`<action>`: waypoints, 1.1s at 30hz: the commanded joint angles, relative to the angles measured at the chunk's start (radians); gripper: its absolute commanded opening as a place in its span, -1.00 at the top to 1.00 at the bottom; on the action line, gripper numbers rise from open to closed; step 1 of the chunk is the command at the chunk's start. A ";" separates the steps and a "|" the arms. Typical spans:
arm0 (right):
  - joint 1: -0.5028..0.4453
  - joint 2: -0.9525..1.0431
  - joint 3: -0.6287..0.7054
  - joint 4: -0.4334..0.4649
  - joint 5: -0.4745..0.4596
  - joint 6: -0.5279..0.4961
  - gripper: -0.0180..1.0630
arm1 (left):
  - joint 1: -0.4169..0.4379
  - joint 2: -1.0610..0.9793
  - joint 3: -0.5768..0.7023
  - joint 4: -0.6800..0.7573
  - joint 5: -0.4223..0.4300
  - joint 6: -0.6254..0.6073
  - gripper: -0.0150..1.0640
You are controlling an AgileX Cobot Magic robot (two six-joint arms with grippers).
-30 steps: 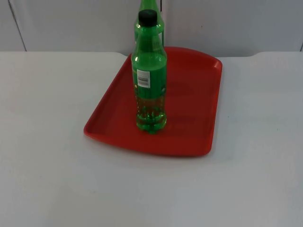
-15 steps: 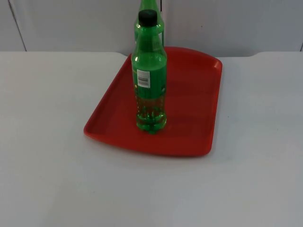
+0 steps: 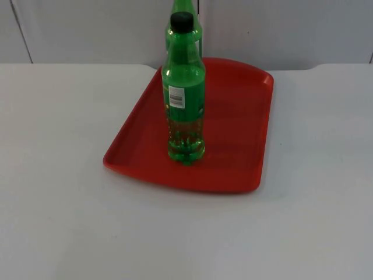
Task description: Place the bottle upright on the tray.
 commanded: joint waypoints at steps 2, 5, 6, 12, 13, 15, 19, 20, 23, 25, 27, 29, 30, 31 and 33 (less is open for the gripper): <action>-0.001 -0.003 0.037 0.005 0.004 -0.012 -0.98 | 0.002 -0.004 0.003 0.001 -0.002 -0.001 -0.97; -0.001 -0.003 0.064 -0.001 0.031 -0.012 -0.98 | 0.002 -0.004 0.003 0.001 -0.002 -0.001 -0.97; -0.001 -0.003 0.066 -0.001 0.032 -0.012 -0.98 | 0.002 -0.004 0.003 0.001 -0.002 -0.001 -0.97; -0.001 -0.003 0.066 -0.001 0.032 -0.012 -0.98 | 0.002 -0.004 0.003 0.001 -0.002 -0.001 -0.97; -0.001 -0.003 0.066 -0.001 0.032 -0.012 -0.98 | 0.002 -0.004 0.003 0.001 -0.002 -0.001 -0.97; -0.001 -0.003 0.066 -0.001 0.032 -0.012 -0.98 | 0.002 -0.004 0.003 0.001 -0.002 -0.001 -0.97; -0.001 -0.003 0.065 -0.003 0.032 -0.012 -0.98 | 0.002 -0.004 0.003 0.001 -0.002 -0.001 -0.97; -0.001 -0.003 0.065 -0.007 0.032 -0.005 -0.98 | 0.002 -0.004 0.003 0.001 -0.002 -0.001 -0.97; -0.001 -0.003 0.065 -0.025 0.032 0.027 -0.98 | 0.002 -0.004 0.003 0.001 -0.002 -0.001 -0.97; -0.001 -0.003 0.065 -0.029 0.032 0.032 -0.98 | 0.002 -0.004 0.003 0.001 -0.002 -0.001 -0.97; -0.001 -0.003 0.065 -0.029 0.032 0.032 -0.98 | 0.002 -0.004 0.003 0.001 -0.002 -0.001 -0.97; -0.001 -0.003 0.065 -0.029 0.032 0.032 -0.98 | 0.002 -0.004 0.003 0.001 -0.002 -0.001 -0.97; -0.001 -0.003 0.065 -0.029 0.032 0.032 -0.98 | 0.002 -0.004 0.003 0.001 -0.002 -0.001 -0.97; -0.001 -0.003 0.065 -0.029 0.032 0.032 -0.98 | 0.002 -0.004 0.003 0.001 -0.002 -0.001 -0.97; -0.001 -0.003 0.065 -0.029 0.032 0.032 -0.98 | 0.002 -0.004 0.003 0.001 -0.002 -0.001 -0.97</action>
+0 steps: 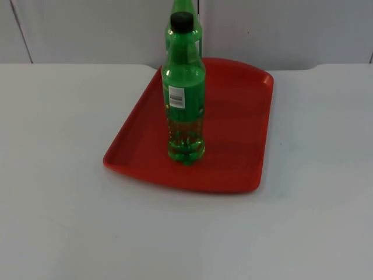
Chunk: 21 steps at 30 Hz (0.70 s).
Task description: Place the bottle upright on the tray.
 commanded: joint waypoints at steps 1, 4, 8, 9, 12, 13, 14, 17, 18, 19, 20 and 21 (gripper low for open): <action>-0.001 -0.003 0.003 -0.002 -0.002 0.002 -0.98 | 0.002 -0.004 0.003 0.001 -0.002 -0.001 -0.97; -0.001 -0.003 0.003 -0.002 -0.002 0.002 -0.98 | 0.002 -0.004 0.003 0.001 -0.002 -0.001 -0.97; -0.001 -0.003 0.003 -0.002 -0.002 0.002 -0.98 | 0.002 -0.004 0.003 0.001 -0.002 -0.001 -0.97; -0.001 -0.003 0.003 -0.002 -0.002 0.002 -0.98 | 0.002 -0.004 0.003 0.001 -0.002 -0.001 -0.97; -0.001 -0.003 0.003 -0.002 -0.002 0.002 -0.98 | 0.002 -0.004 0.003 0.001 -0.002 -0.001 -0.97; -0.001 -0.003 0.003 -0.002 -0.002 0.002 -0.98 | 0.002 -0.004 0.003 0.001 -0.002 -0.001 -0.97; -0.001 -0.003 0.003 -0.002 -0.002 0.002 -0.98 | 0.002 -0.004 0.003 0.001 -0.002 -0.001 -0.97; -0.001 -0.003 0.003 -0.002 -0.002 0.002 -0.98 | 0.002 -0.004 0.003 0.001 -0.002 -0.001 -0.97; -0.001 -0.003 0.003 -0.002 -0.004 0.002 -0.98 | 0.002 -0.004 0.003 0.001 -0.002 -0.001 -0.97; -0.001 -0.003 0.003 -0.002 -0.004 0.002 -0.98 | 0.002 -0.004 0.003 0.001 -0.002 -0.001 -0.97; -0.001 -0.003 0.003 -0.002 -0.004 0.002 -0.98 | 0.002 -0.004 0.003 0.001 -0.002 -0.001 -0.97; -0.001 -0.003 0.003 -0.002 -0.004 0.002 -0.98 | 0.002 -0.004 0.003 0.001 -0.002 -0.001 -0.97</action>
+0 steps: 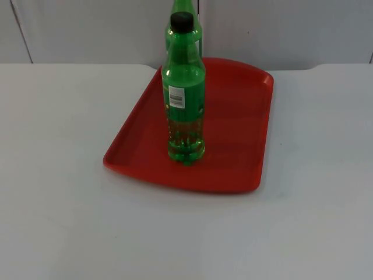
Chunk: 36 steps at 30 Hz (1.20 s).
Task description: Place the bottle upright on the tray.
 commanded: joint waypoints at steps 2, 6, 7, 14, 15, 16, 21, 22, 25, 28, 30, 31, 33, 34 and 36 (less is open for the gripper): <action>-0.001 -0.003 0.003 -0.002 -0.004 0.002 -0.98 | 0.002 -0.004 0.003 0.001 -0.002 -0.001 -0.97; -0.001 -0.003 0.003 -0.002 -0.004 0.002 -0.98 | 0.002 -0.004 0.003 0.001 -0.002 -0.001 -0.97; -0.001 -0.003 0.003 -0.002 -0.004 0.002 -0.98 | 0.002 -0.004 0.003 0.001 -0.002 -0.001 -0.97; -0.001 -0.003 0.003 -0.002 -0.004 0.002 -0.98 | 0.003 -0.004 0.003 0.001 -0.002 -0.001 -0.97; -0.001 -0.003 0.003 -0.002 -0.004 0.002 -0.98 | 0.006 -0.004 0.003 0.001 -0.002 -0.001 -0.97; -0.001 -0.003 0.003 -0.002 -0.004 0.002 -0.98 | 0.011 -0.004 0.003 0.001 -0.002 -0.001 -0.97; -0.001 -0.003 0.003 -0.002 -0.004 0.002 -0.98 | 0.038 -0.004 0.003 0.003 -0.002 -0.001 -0.97; -0.001 -0.003 0.003 -0.002 -0.004 0.002 -0.98 | 0.038 -0.004 0.003 0.003 -0.002 -0.001 -0.97; -0.001 -0.003 0.003 -0.002 -0.004 0.002 -0.98 | 0.038 -0.004 0.003 0.003 -0.002 -0.001 -0.97; -0.001 -0.003 0.003 -0.002 -0.004 0.002 -0.98 | 0.038 -0.004 0.003 0.003 -0.002 -0.001 -0.97; -0.001 -0.003 0.003 -0.002 -0.004 0.002 -0.98 | 0.038 -0.004 0.003 0.003 -0.002 -0.001 -0.97; -0.001 -0.003 0.003 -0.002 -0.004 0.002 -0.98 | 0.038 -0.004 0.003 0.003 -0.002 -0.001 -0.97; -0.001 -0.003 0.003 -0.002 -0.004 0.002 -0.98 | 0.038 -0.004 0.003 0.003 -0.002 -0.001 -0.97; -0.005 -0.003 0.003 -0.002 -0.004 0.002 -0.98 | 0.038 -0.004 0.003 0.003 -0.002 -0.001 -0.97; -0.020 -0.003 0.003 -0.002 -0.004 0.002 -0.98 | 0.038 -0.004 0.003 0.003 -0.002 -0.001 -0.97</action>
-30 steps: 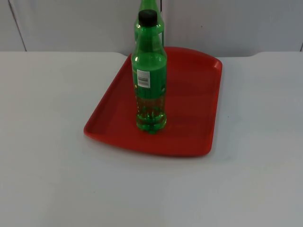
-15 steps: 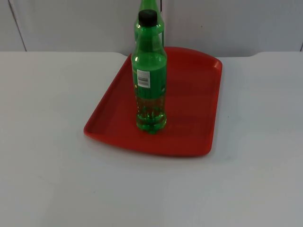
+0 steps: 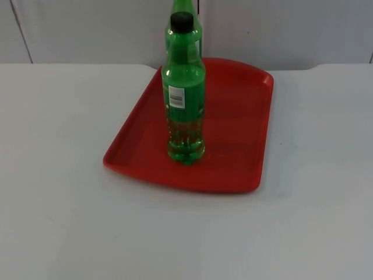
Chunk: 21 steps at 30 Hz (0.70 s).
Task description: Place the bottle upright on the tray.
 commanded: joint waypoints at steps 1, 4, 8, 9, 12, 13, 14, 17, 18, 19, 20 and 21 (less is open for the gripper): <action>-0.041 -0.003 0.003 -0.002 -0.004 0.002 -0.98 | 0.003 -0.004 0.003 0.003 -0.002 -0.001 -0.97; -0.087 -0.003 0.003 -0.002 -0.004 0.002 -0.98 | 0.003 -0.004 0.003 0.003 -0.002 -0.001 -0.97; -0.154 -0.003 0.003 -0.002 -0.004 0.002 -0.98 | 0.003 -0.004 0.003 0.003 -0.002 -0.001 -0.97; -0.183 -0.003 0.003 -0.002 -0.004 0.002 -0.98 | 0.003 -0.004 0.003 0.003 -0.002 -0.001 -0.97; -0.222 -0.003 0.003 -0.002 -0.004 0.002 -0.98 | 0.003 -0.004 0.003 0.003 -0.002 -0.001 -0.97; -0.241 -0.003 0.003 -0.002 -0.004 0.002 -0.98 | 0.003 -0.004 0.003 0.003 -0.002 -0.001 -0.97; -0.257 -0.003 0.003 -0.002 -0.004 0.002 -0.98 | 0.003 -0.004 0.003 0.003 -0.002 -0.001 -0.97; -0.297 -0.003 0.003 -0.002 -0.004 0.002 -0.98 | 0.003 -0.004 0.003 0.003 -0.002 -0.001 -0.97; -0.315 -0.003 0.003 -0.002 -0.004 0.002 -0.98 | 0.003 -0.004 0.003 0.003 -0.002 -0.001 -0.97; -0.339 -0.003 0.003 -0.002 -0.004 0.002 -0.98 | 0.003 -0.004 0.003 0.003 -0.002 -0.001 -0.97; -0.364 -0.003 0.003 -0.002 -0.004 0.002 -0.98 | 0.003 -0.004 0.003 0.003 -0.002 -0.001 -0.97; -0.388 -0.003 0.003 -0.002 -0.004 0.002 -0.98 | 0.003 -0.004 0.003 0.003 -0.002 -0.001 -0.97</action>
